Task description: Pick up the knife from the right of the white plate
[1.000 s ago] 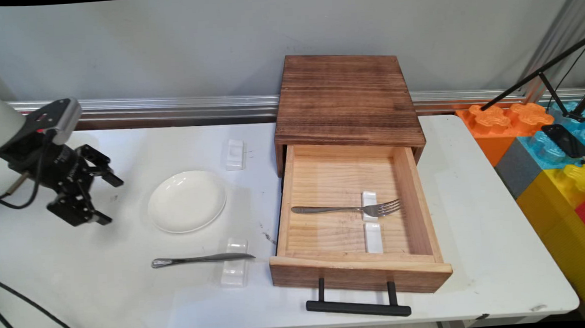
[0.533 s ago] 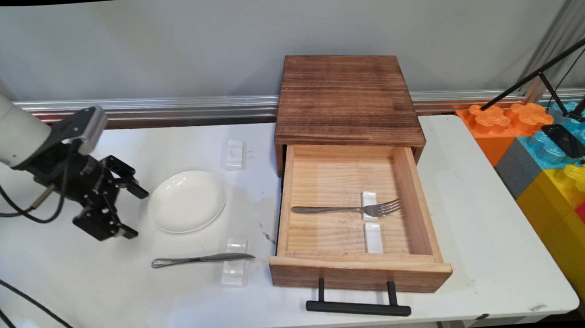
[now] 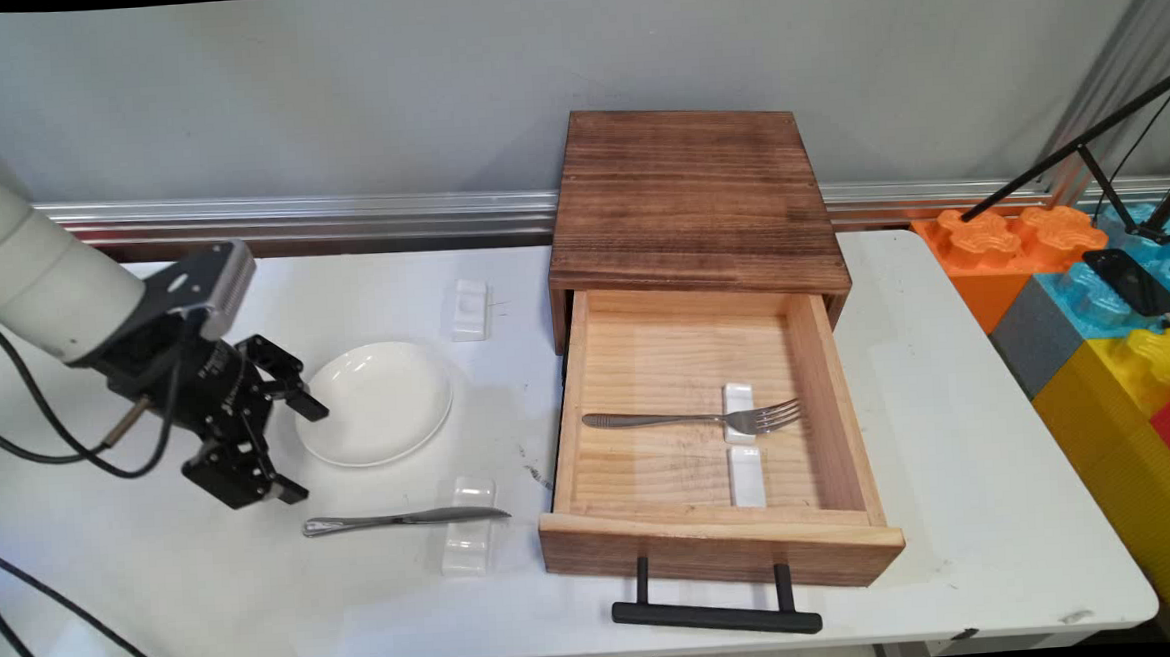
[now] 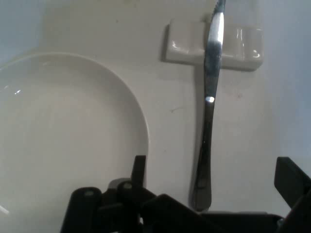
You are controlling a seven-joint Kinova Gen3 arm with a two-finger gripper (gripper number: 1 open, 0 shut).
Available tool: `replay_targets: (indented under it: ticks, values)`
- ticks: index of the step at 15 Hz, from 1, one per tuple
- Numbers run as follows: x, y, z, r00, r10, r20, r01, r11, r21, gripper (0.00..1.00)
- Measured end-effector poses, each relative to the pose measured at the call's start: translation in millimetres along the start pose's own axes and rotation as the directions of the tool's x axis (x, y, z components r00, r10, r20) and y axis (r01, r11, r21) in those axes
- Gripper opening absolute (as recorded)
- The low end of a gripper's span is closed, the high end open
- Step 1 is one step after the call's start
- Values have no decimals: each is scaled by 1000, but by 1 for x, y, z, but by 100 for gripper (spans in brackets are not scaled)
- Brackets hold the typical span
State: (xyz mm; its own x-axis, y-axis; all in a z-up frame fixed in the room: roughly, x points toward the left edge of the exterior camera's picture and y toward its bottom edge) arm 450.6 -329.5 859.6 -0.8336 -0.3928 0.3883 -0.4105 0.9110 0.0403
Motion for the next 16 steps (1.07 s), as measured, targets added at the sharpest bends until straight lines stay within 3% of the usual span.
replay_targets:
  ticks: [16]
  values:
    - [17, 4, 88, 999, 33, -8, -34, 999, -21, 100]
